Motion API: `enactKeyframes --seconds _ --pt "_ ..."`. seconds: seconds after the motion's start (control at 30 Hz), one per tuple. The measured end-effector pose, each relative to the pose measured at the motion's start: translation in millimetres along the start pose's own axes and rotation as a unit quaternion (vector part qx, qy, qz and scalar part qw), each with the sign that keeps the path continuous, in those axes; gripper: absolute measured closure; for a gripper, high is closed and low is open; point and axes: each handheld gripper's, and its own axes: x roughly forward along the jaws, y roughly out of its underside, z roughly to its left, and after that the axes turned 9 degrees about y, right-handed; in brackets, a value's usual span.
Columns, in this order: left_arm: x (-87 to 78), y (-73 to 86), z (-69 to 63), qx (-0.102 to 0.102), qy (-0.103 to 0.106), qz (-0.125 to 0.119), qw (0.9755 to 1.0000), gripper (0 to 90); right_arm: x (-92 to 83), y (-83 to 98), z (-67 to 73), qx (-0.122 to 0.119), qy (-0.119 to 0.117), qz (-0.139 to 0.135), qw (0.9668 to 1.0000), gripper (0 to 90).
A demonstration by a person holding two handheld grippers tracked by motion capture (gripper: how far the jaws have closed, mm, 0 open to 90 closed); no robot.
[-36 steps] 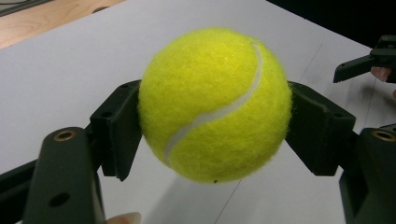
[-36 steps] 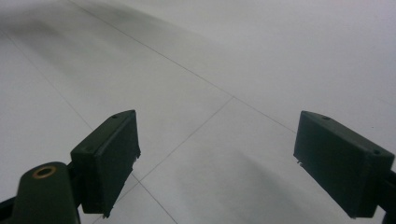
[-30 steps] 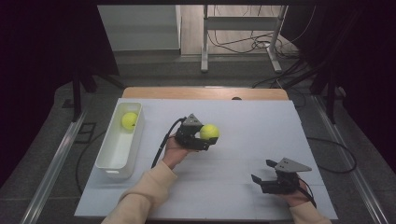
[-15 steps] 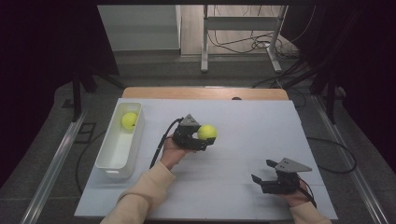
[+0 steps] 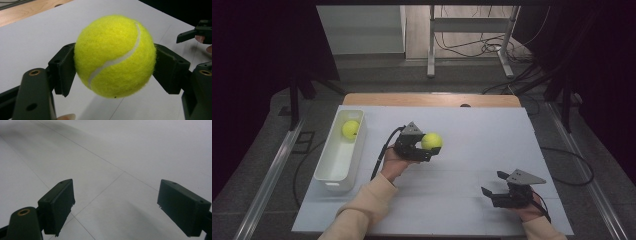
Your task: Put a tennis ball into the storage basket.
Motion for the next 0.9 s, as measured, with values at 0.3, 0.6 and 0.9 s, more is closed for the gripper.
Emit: enactKeyframes --seconds 0.3,0.6,0.9 --pt "-2.1 0.0 -3.3 0.004 0.002 0.001 1.0 26.8 -0.2 0.0 0.0 -0.001 0.0 0.001 1.0 14.4" --pt "-3.9 0.5 -4.0 0.005 0.002 0.001 1.0 26.7 -0.2 0.1 0.0 -0.003 0.0 0.001 1.0 14.4" --pt "-8.9 2.4 -5.0 0.006 -0.001 0.002 1.0 26.7 -0.3 0.2 0.0 -0.003 0.0 0.002 1.0 14.4"
